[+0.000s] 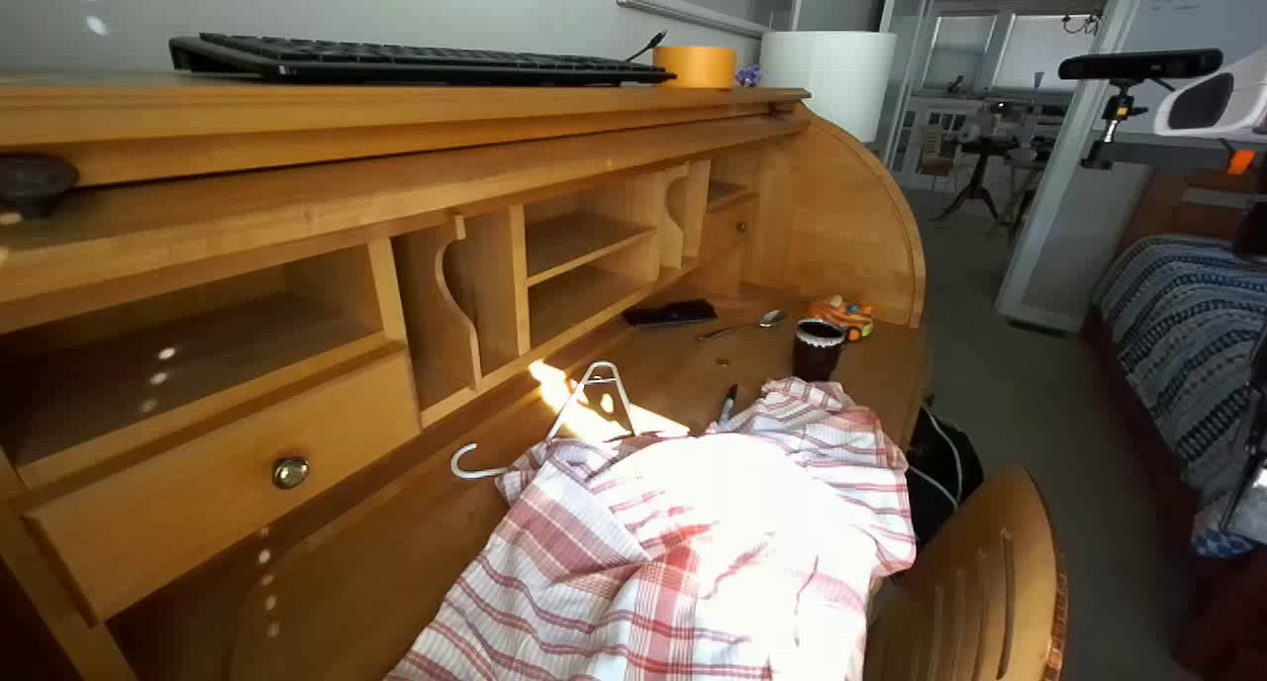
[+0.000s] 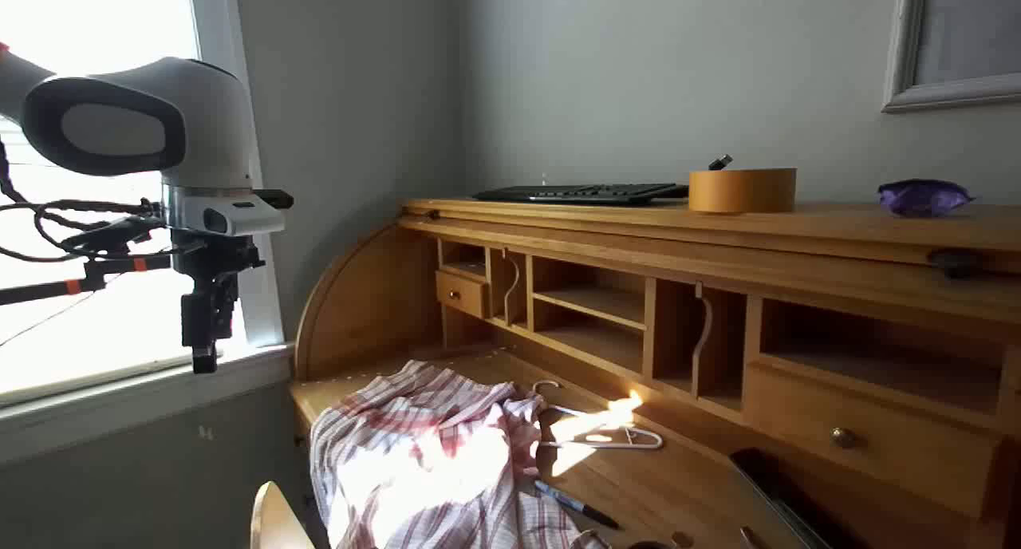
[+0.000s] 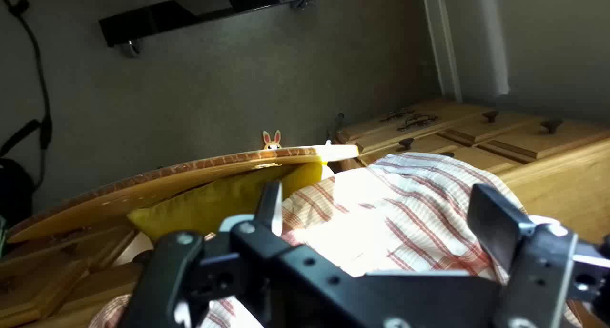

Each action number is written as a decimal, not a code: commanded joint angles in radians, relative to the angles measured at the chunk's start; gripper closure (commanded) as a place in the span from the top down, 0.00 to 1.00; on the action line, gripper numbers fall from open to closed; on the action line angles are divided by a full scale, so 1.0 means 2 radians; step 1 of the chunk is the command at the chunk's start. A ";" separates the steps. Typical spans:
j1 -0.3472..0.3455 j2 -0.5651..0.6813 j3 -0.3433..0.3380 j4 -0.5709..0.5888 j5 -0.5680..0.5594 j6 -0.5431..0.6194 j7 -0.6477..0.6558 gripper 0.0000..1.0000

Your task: Move the cloth

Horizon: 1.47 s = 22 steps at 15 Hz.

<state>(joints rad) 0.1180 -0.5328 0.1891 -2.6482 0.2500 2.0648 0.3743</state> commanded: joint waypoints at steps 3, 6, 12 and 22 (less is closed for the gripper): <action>-0.001 0.000 0.000 0.001 0.000 -0.001 0.000 1.00; -0.001 0.000 0.000 0.001 0.000 -0.001 0.000 1.00; -0.032 0.157 0.002 0.033 -0.033 0.205 -0.002 1.00; -0.025 0.453 -0.058 0.225 -0.109 0.298 -0.024 1.00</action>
<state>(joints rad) 0.0490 0.1776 0.1152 -2.3596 0.0634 2.6437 0.3483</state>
